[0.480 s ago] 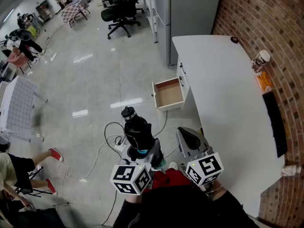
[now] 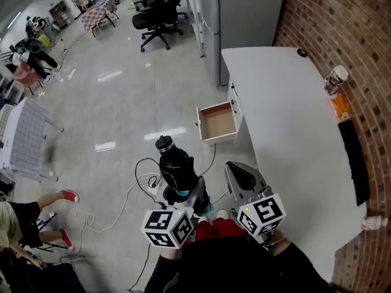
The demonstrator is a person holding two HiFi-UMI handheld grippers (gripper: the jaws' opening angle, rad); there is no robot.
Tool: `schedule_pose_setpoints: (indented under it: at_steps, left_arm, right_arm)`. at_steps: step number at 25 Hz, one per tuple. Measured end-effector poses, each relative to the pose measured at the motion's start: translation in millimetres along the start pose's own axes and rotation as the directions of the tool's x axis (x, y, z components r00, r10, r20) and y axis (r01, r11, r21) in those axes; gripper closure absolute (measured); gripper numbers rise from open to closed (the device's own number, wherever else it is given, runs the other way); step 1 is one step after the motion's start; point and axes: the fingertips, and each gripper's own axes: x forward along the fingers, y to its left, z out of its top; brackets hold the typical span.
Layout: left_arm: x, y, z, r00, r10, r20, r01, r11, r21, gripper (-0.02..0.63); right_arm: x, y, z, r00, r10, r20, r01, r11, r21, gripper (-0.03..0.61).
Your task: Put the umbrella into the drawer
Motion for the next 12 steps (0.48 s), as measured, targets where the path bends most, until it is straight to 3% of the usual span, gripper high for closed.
schedule_pose_setpoints:
  at_steps: [12]
  left_arm:
    - [8.7, -8.2, 12.9, 0.998, 0.039, 0.041, -0.039, 0.999, -0.002, 0.330]
  right_arm:
    - [-12.0, -20.1, -0.3, 0.999, 0.038, -0.010, -0.037, 0.998, 0.051, 0.577]
